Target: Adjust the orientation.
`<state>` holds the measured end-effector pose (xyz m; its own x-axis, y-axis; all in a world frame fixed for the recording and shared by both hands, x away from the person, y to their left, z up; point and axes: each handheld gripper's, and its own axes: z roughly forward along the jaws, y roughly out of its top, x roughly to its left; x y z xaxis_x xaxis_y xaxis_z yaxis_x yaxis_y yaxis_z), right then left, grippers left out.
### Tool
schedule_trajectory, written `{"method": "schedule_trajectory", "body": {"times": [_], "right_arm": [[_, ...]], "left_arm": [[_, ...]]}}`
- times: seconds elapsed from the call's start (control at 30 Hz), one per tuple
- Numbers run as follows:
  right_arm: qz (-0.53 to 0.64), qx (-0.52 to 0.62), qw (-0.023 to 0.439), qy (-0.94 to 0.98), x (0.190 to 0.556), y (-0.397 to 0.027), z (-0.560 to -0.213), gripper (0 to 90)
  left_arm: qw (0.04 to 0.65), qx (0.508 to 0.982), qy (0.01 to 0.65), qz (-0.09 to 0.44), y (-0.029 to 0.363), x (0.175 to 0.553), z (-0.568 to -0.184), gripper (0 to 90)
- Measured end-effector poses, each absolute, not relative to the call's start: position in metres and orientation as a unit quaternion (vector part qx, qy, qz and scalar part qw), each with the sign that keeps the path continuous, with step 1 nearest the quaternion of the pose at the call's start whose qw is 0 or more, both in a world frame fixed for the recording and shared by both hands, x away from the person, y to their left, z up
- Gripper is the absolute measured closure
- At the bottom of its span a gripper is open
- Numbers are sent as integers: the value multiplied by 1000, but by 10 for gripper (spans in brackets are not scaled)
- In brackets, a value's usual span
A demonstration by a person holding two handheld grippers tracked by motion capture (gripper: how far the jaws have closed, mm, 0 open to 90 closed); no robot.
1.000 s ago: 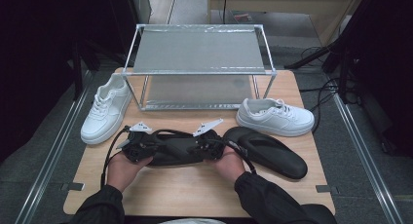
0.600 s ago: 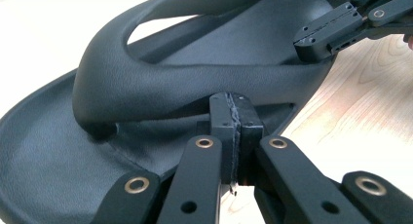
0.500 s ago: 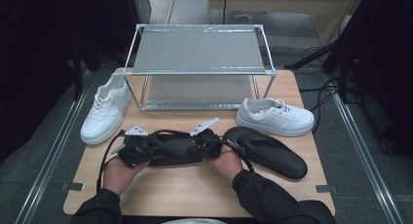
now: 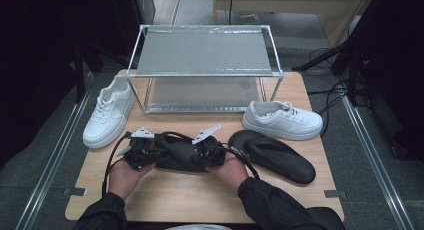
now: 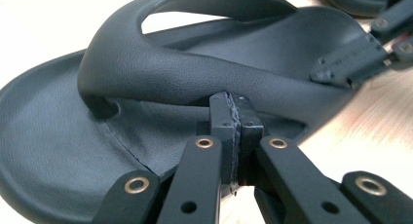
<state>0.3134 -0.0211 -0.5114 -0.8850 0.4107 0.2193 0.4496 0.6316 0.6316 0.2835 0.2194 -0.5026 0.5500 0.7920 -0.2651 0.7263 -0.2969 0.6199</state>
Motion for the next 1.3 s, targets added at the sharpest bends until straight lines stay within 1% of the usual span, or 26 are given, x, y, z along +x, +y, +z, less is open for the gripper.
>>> {"method": "schedule_trajectory", "body": {"times": [0.13,0.27,0.4,0.47,0.5,0.57,0.67,0.7,1.13,1.3], "right_arm": [[-359,-235,30,-903,307,-19,-512,900],[-362,-244,25,-899,305,-19,-512,900],[-366,-251,31,-896,302,-19,-512,900],[-367,-245,26,-897,297,-16,-513,900],[-365,-246,14,-898,294,-13,-512,900],[-369,-249,15,-896,294,-13,-512,900],[-371,-260,21,-891,294,-11,-513,900],[-372,-263,15,-890,292,-9,-513,900],[-383,-272,16,-882,288,5,-514,900],[-392,-283,26,-875,290,9,-517,900]], "left_arm": [[363,803,471,49,217,286,-503,898],[362,803,473,41,215,291,-505,887],[378,797,470,34,213,295,-505,893],[377,799,467,35,211,298,-506,893],[376,800,466,35,210,298,-506,893],[385,795,468,35,209,302,-506,893],[384,796,468,30,208,305,-507,892],[384,795,468,32,207,306,-506,893],[380,803,458,25,199,315,-505,896],[374,803,463,23,200,318,-504,898]]}}
